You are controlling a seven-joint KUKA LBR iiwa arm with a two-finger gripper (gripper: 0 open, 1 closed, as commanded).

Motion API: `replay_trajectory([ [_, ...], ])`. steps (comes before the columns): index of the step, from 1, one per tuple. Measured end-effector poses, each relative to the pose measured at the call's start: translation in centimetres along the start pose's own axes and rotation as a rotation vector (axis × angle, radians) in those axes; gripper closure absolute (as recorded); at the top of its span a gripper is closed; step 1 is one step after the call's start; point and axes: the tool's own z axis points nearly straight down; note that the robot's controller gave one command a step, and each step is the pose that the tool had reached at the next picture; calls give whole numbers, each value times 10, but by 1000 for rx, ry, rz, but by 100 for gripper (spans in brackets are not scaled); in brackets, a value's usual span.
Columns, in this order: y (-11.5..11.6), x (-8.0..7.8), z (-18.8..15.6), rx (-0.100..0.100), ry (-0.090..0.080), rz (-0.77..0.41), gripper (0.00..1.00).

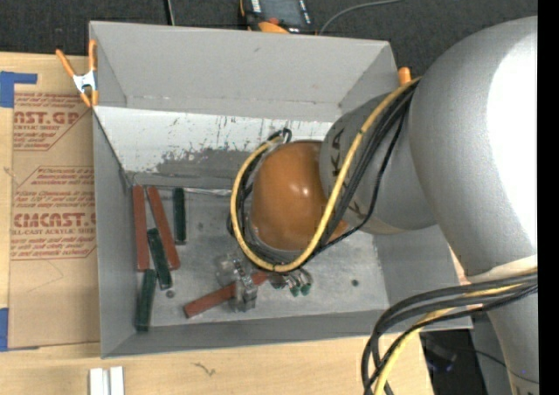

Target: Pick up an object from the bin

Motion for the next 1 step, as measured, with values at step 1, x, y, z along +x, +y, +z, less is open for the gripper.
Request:
replay_trajectory([
  [1, 0, -7, -160, 2, -9, -123, 100],
])
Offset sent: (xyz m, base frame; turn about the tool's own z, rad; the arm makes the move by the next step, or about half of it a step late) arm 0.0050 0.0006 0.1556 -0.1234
